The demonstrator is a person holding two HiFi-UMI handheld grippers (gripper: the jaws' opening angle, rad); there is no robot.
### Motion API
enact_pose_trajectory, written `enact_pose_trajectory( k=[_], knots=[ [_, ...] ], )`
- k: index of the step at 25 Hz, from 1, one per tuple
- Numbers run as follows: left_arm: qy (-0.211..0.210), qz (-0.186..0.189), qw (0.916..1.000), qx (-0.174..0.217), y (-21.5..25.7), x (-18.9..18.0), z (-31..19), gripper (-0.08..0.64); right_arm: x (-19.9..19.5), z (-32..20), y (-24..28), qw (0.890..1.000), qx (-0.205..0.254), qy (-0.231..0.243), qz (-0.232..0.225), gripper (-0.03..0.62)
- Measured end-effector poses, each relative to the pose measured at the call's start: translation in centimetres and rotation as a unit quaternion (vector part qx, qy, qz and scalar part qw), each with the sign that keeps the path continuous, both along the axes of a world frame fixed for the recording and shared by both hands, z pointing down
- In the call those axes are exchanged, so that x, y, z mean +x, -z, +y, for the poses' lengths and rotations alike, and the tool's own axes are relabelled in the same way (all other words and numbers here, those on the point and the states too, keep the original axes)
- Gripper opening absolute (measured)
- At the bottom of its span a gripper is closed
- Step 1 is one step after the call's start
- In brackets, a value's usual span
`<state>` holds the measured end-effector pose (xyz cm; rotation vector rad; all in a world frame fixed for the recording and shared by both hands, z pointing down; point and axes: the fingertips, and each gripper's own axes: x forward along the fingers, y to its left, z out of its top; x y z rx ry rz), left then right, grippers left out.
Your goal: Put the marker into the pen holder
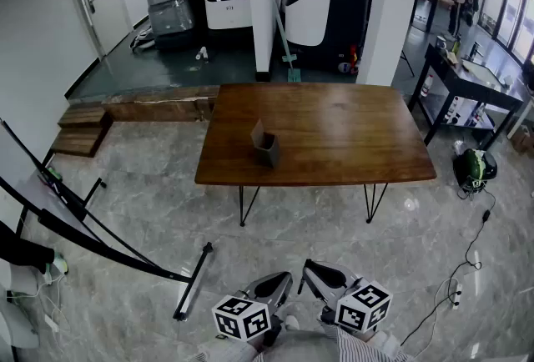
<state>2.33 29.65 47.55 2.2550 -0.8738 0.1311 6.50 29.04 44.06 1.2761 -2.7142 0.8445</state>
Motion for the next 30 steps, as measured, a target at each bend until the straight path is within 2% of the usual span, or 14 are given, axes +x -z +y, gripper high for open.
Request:
enact_pose_trajectory(
  k=[4, 8, 14, 24, 30],
  knots=[
    [-0.009, -0.009, 0.9998, 0.014, 0.0, 0.3, -2.0, 0.008, 0.0, -2.6, 0.4, 1.000, 0.012, -0.002, 0.002, 0.043],
    [-0.008, 0.011, 0.9997, 0.022, 0.1, 0.2, -5.9, 0.008, -0.5, -5.8, 0.0, 1.000, 0.018, 0.005, 0.015, 0.043],
    [-0.016, 0.027, 0.9992, 0.025, 0.5, -0.1, -13.8, 0.008, -0.3, -13.3, 0.5, 1.000, 0.023, -0.014, 0.005, 0.042],
    [-0.013, 0.032, 0.9989, 0.031, 2.4, -3.5, -29.2, 0.008, -2.1, -28.0, 1.9, 0.998, 0.032, -0.043, 0.019, 0.043],
    [-0.022, 0.036, 0.9990, 0.014, 1.3, -4.2, -34.5, 0.008, -2.7, -33.3, 1.2, 0.998, 0.022, -0.056, 0.025, 0.043]
  ],
)
